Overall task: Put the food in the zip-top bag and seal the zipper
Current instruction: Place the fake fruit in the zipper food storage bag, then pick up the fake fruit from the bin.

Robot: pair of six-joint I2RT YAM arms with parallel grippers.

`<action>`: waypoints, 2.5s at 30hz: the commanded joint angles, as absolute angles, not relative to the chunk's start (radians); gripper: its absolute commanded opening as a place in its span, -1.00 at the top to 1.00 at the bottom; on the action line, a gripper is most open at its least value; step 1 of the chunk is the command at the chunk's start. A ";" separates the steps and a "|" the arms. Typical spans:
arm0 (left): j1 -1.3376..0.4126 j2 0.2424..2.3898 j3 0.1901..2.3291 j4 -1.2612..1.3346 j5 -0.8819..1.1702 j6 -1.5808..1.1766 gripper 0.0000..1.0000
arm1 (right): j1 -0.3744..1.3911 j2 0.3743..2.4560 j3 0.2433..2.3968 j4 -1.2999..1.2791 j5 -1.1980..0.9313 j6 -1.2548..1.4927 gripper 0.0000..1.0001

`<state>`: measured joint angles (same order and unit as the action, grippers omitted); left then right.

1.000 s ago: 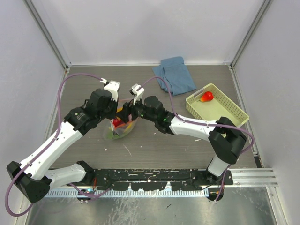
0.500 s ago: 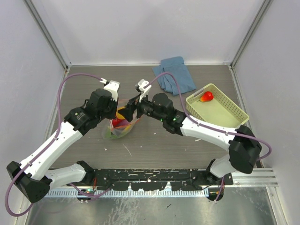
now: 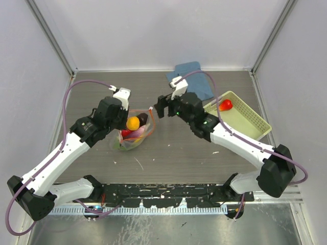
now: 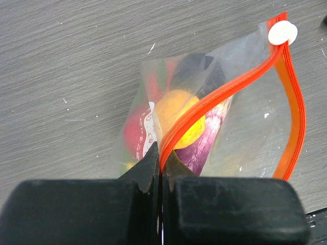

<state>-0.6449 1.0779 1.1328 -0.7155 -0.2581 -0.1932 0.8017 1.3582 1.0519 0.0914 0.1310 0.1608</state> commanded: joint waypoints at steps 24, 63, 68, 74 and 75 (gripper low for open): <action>-0.641 1.058 1.161 -0.665 -0.273 -0.188 1.00 | -0.092 1.408 0.856 0.093 -0.023 0.569 -0.76; -0.641 1.077 1.160 -0.663 -0.274 -0.184 1.00 | -0.232 1.879 0.890 0.403 -0.124 0.743 -0.08; -0.641 1.076 1.160 -0.663 -0.273 -0.185 1.00 | -0.232 1.811 0.871 0.359 -0.107 0.710 0.05; -0.641 1.075 1.161 -0.665 -0.269 -0.186 1.00 | -0.231 1.700 0.839 0.295 -0.088 0.656 0.09; -0.641 1.076 1.161 -0.664 -0.269 -0.187 1.00 | -0.230 1.672 0.832 0.285 -0.086 0.647 0.10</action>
